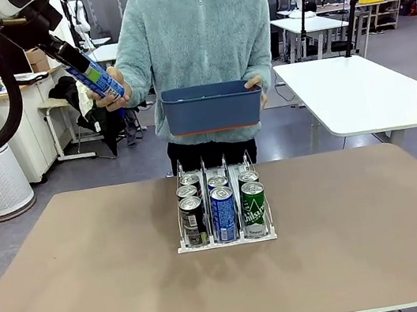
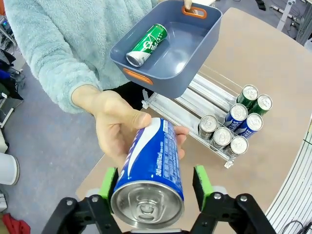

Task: Fill the beverage cans into the dispenser.
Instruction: Pick up the Ionic drink handed by the human.

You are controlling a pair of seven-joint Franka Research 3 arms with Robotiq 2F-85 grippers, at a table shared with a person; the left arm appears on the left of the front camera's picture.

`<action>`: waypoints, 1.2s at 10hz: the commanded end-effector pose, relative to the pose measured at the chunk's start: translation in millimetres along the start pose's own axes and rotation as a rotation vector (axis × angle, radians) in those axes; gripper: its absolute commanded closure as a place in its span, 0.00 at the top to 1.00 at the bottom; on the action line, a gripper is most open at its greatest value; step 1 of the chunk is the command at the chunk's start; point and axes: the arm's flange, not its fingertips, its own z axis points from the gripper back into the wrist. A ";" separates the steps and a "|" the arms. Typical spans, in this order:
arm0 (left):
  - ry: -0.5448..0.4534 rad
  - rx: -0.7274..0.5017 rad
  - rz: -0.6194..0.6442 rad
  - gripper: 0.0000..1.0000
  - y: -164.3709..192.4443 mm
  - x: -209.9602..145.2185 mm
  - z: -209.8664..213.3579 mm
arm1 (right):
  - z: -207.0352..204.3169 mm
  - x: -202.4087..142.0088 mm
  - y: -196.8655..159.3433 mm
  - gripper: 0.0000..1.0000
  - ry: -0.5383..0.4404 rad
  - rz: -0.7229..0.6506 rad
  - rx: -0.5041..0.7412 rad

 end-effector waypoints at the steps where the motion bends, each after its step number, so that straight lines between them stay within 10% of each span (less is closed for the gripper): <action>1: 0.024 0.013 0.019 0.75 2.0 -1.5 1.9 | 0.0 -0.3 1.8 1.00 0.000 -0.008 0.008; 2: 0.022 0.018 0.024 0.40 2.4 -0.9 2.7 | 0.0 -0.3 1.8 1.00 0.000 -0.008 0.008; 3: 0.022 0.021 0.026 0.55 2.7 0.2 3.1 | 0.0 -0.3 1.8 1.00 0.000 -0.008 0.008; 4: 0.020 0.025 0.028 0.20 4.1 0.6 3.4 | 0.0 -0.3 1.8 1.00 0.000 -0.008 0.008; 5: 0.011 0.027 0.033 0.35 4.0 0.5 4.3 | 0.0 -0.3 1.8 1.00 0.000 -0.008 0.008; 6: 0.023 0.028 0.032 0.00 3.3 0.8 4.5 | 0.0 -0.3 1.8 1.00 0.000 -0.008 0.008; 7: 0.040 0.028 0.025 0.15 4.4 1.3 5.5 | 0.0 -0.3 1.8 1.00 0.000 -0.008 0.008; 10: 0.105 0.042 -0.002 0.00 2.1 5.1 6.8 | 0.0 -0.3 1.8 1.00 0.000 -0.008 0.008; 11: 0.085 0.035 0.002 0.37 2.8 6.4 8.5 | 0.0 -0.3 1.8 1.00 0.000 -0.008 0.008; 12: 0.069 0.052 0.002 0.37 2.8 10.7 9.8 | 0.0 -0.3 1.8 1.00 0.000 -0.008 0.008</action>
